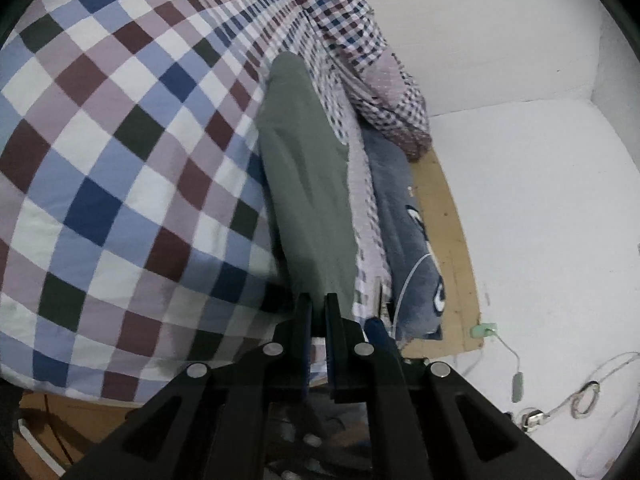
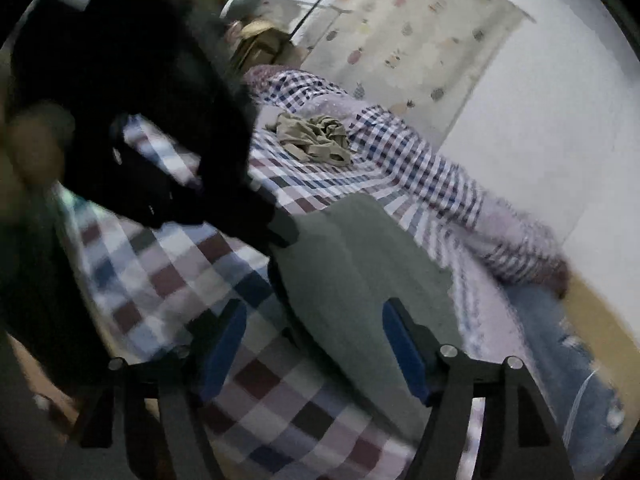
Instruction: Fold clothes
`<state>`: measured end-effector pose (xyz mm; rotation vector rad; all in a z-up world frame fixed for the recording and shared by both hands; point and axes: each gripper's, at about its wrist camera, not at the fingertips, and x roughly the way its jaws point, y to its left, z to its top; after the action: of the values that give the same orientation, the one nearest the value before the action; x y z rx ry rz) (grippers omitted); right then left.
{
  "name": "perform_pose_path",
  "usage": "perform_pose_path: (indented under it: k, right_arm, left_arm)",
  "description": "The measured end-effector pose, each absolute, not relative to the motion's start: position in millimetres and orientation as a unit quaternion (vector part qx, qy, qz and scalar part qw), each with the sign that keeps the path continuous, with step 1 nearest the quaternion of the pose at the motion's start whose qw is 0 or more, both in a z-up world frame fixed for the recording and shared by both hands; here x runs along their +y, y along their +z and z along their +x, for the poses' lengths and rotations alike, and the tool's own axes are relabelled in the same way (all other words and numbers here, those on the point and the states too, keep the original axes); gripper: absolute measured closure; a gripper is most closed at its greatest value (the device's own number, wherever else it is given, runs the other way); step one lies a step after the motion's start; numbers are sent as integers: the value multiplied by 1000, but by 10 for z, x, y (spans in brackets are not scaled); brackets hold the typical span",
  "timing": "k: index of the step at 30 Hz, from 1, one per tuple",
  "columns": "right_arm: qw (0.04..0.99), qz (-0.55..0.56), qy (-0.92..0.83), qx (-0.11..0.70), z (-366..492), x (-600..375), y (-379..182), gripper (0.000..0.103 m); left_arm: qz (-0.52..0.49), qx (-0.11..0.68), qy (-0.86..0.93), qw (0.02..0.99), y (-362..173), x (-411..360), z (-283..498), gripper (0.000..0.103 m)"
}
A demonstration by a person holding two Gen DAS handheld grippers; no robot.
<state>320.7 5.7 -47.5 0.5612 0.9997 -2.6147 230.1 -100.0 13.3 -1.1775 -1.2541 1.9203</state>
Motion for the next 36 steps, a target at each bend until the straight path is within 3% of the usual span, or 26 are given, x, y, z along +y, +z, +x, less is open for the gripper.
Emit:
perform_pose_path:
  k: [12, 14, 15, 17, 18, 22, 24, 25, 27, 28, 29, 36]
  right_arm:
    - [108, 176, -896, 394, 2694, -114, -721, 31]
    - [102, 176, -893, 400, 2620, -130, -747, 47]
    - [99, 183, -892, 402, 2564, -135, -770, 65]
    - [97, 192, -891, 400, 2525, -133, -768, 82]
    - [96, 197, -890, 399, 2505, -131, -766, 87]
    - [110, 212, -900, 363, 2448, -64, -636, 91]
    - [114, 213, -908, 343, 2442, -10, -530, 91]
    - [116, 212, -911, 333, 2444, 33, -461, 92]
    - [116, 210, -917, 319, 2408, 107, -391, 92]
    - [118, 212, -919, 309, 2389, 121, -328, 92]
    - [120, 214, -921, 302, 2387, 149, -299, 92]
    - [135, 222, -928, 268, 2331, 242, -225, 92]
  left_arm:
    - [-430, -492, 689, 312, 188, -986, 2280, 99]
    - [-429, -493, 686, 319, 170, -1034, 2335, 99]
    - [-428, -492, 688, 318, 175, -1039, 2335, 99]
    - [-424, -491, 693, 314, 188, -1047, 2331, 99]
    - [-425, -491, 693, 313, 182, -1052, 2316, 99]
    - [-424, -491, 697, 306, 170, -1079, 2247, 99]
    - [-428, -467, 717, 291, 215, -1076, 2171, 95]
    - [-430, -455, 726, 284, 238, -1074, 2132, 87]
    - [-435, -446, 729, 284, 232, -1044, 2019, 64]
    - [-435, -443, 731, 282, 216, -1026, 1940, 45]
    - [-434, -440, 734, 283, 207, -1002, 1835, 35]
    - [-438, -445, 736, 260, 96, -1112, 863, 27]
